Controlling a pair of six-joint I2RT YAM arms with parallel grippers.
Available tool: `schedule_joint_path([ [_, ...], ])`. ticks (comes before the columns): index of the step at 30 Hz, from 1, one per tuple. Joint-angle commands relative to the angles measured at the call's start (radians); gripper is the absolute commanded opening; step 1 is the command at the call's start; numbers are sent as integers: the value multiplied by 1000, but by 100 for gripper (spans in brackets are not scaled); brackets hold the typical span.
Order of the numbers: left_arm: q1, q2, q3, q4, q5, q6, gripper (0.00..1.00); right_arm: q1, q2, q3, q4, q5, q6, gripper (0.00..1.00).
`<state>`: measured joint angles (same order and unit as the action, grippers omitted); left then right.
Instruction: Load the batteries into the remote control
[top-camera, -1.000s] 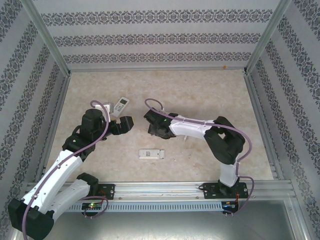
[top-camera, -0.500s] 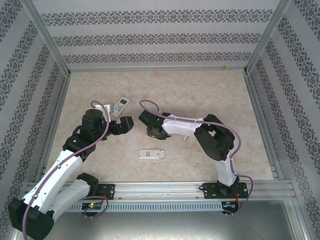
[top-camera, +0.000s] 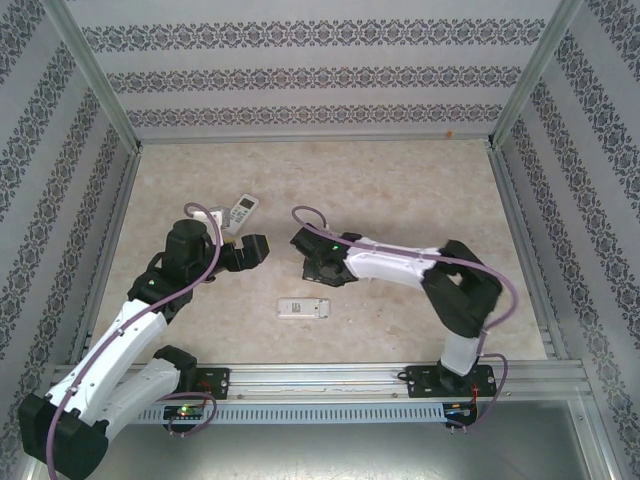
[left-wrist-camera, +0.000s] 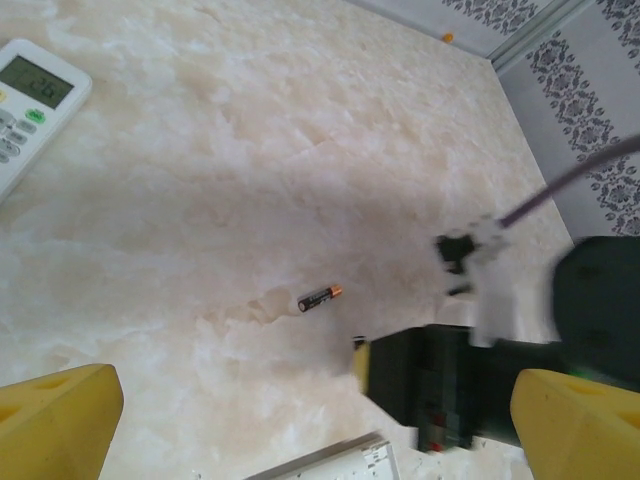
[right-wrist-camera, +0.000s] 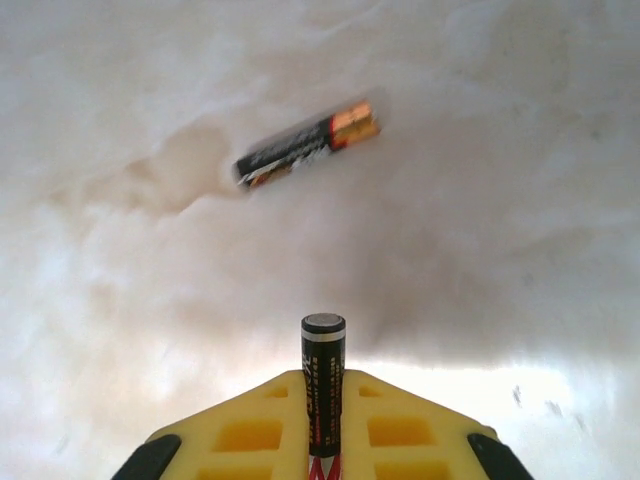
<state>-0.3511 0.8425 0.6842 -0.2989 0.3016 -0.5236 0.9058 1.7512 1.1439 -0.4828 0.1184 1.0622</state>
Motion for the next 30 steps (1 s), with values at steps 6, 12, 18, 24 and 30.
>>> schedule_joint_path([
  [6,13,1,-30,12,76,6,100,127,-303,-245,37,-72,136,11],
  [12,12,-8,-44,17,92,-7,100,194,-258,-257,27,-63,173,11],
  [18,12,-14,-46,15,96,-9,100,192,-182,-237,47,-54,143,12],
  [24,13,-15,-54,15,92,-10,100,183,-125,-223,50,-37,126,13],
  [30,12,-3,-53,23,94,-12,100,181,-100,-210,54,-41,105,24],
])
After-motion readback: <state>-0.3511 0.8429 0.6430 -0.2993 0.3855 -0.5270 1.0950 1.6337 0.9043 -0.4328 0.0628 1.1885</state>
